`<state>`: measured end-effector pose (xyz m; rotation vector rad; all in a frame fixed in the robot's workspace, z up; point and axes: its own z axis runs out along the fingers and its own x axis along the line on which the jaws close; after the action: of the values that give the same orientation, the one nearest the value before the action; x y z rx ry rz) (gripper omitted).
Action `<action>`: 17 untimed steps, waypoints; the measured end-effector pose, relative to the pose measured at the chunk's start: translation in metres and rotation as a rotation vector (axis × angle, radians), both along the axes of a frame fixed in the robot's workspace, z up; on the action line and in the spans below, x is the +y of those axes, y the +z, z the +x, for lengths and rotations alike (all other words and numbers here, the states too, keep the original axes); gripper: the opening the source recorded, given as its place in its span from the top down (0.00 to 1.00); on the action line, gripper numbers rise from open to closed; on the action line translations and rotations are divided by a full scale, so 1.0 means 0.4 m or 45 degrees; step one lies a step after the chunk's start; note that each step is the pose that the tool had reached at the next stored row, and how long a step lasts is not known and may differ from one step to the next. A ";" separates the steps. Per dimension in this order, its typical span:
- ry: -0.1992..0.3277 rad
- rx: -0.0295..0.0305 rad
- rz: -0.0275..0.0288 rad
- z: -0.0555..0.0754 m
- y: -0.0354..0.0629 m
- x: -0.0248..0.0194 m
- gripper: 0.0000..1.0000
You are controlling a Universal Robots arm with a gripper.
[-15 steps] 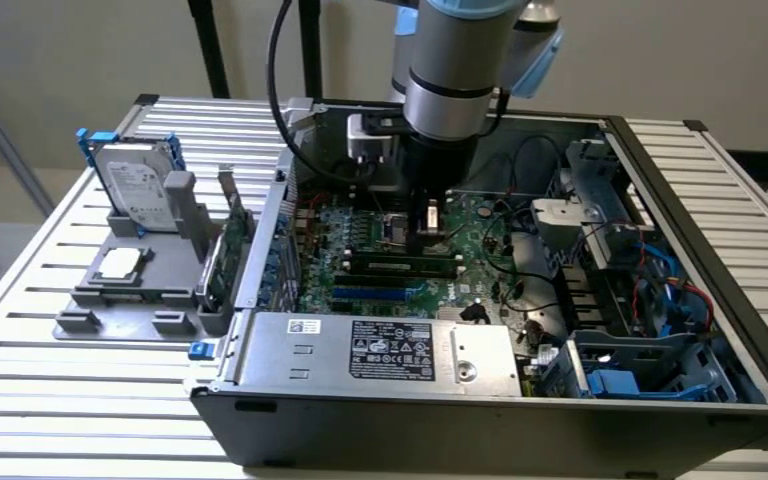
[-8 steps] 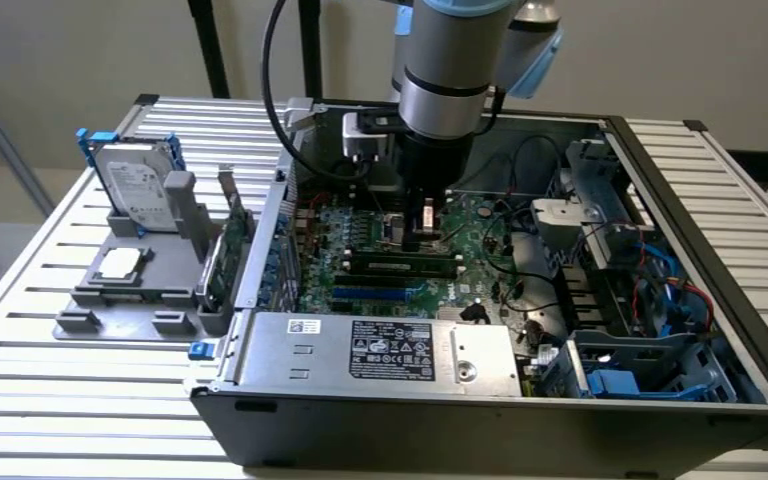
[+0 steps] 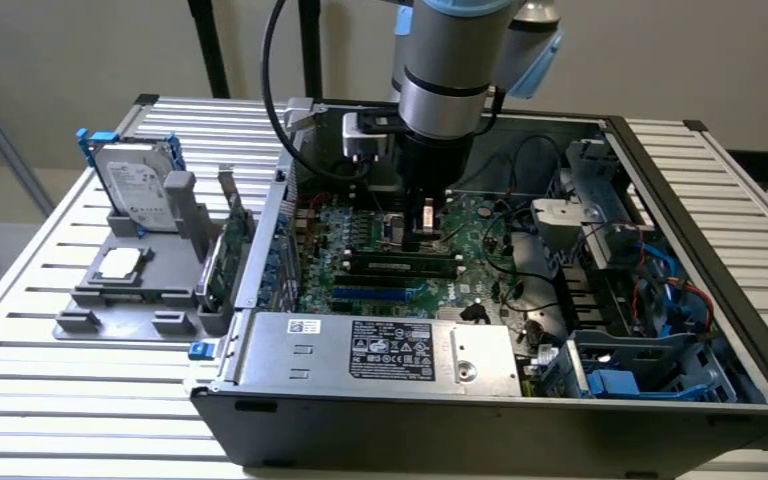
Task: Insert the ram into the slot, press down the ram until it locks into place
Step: 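Press down the ram until it locks into place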
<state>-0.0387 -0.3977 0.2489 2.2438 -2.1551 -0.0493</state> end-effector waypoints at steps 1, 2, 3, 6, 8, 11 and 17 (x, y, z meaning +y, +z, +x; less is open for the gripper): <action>0.000 0.0000 0.0000 0.000 0.000 0.000 0.89; 0.000 0.0000 0.0001 0.000 0.000 0.000 0.89; 0.000 0.0000 0.0001 0.000 0.000 0.000 0.89; 0.000 -0.0009 -0.0012 -0.001 -0.002 0.001 0.89; 0.000 -0.0051 -0.0012 0.000 -0.011 0.002 0.89; 0.000 -0.0075 -0.0011 -0.001 -0.024 0.003 0.89; 0.000 -0.0076 -0.0015 -0.002 -0.045 0.005 0.89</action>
<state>-0.0395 -0.3957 0.2308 2.2462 -2.1574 -0.0413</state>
